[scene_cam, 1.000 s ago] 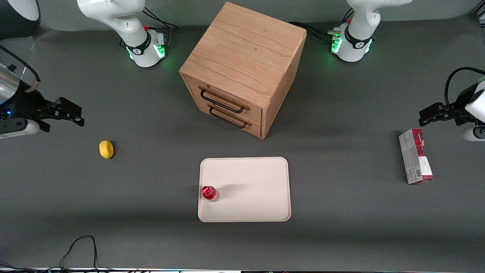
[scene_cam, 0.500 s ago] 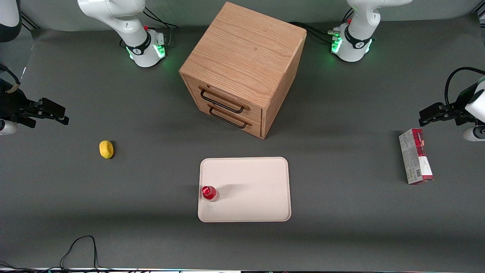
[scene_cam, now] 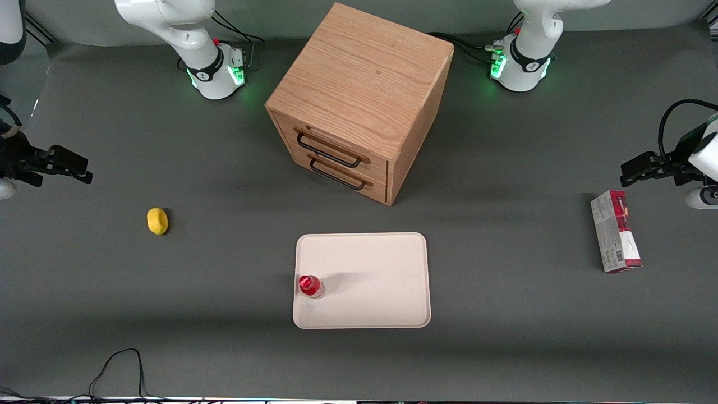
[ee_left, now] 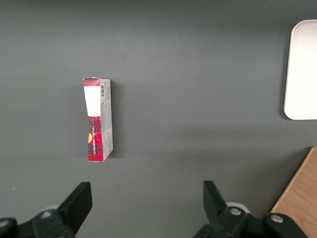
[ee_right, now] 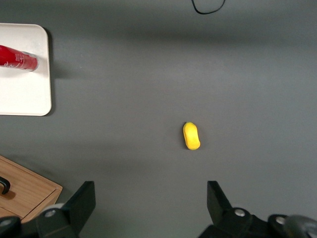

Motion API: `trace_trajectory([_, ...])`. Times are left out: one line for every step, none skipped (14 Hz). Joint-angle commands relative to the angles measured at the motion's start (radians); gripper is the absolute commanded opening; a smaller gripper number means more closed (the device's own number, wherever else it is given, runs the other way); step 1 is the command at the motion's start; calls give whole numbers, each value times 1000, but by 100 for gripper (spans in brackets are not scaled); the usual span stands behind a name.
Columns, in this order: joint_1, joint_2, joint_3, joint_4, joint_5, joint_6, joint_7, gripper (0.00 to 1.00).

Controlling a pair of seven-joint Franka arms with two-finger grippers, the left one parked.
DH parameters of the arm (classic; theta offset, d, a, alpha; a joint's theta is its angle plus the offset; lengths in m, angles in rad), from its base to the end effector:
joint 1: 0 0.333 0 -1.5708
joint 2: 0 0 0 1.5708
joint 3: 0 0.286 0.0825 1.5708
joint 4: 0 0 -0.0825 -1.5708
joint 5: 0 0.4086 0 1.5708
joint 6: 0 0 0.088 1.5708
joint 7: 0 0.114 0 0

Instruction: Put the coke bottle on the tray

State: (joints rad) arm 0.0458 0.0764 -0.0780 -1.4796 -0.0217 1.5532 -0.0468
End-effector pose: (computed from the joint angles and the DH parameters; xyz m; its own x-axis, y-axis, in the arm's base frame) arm 0.5987 -0.0201 0.5863 0.9999 0.0144 -0.0039 0.0145 -0.9995 0.0275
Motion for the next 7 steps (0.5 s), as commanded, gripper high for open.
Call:
trace_trajectory([22, -29, -14, -28, -12, 1, -18, 100])
trace_trajectory([25, -29, -14, -28, -12, 1, -15, 100])
trace_trajectory([25, -30, -14, -28, -12, 1, -12, 100])
trace_trajectory([25, -30, -14, -28, -12, -1, -10, 100])
trace_trajectory([25, -30, -14, -30, -12, -2, -10, 100])
trace_trajectory([23, -30, -14, -30, -12, -2, -8, 100])
trace_trajectory([23, -29, -14, -30, -12, -2, -7, 100])
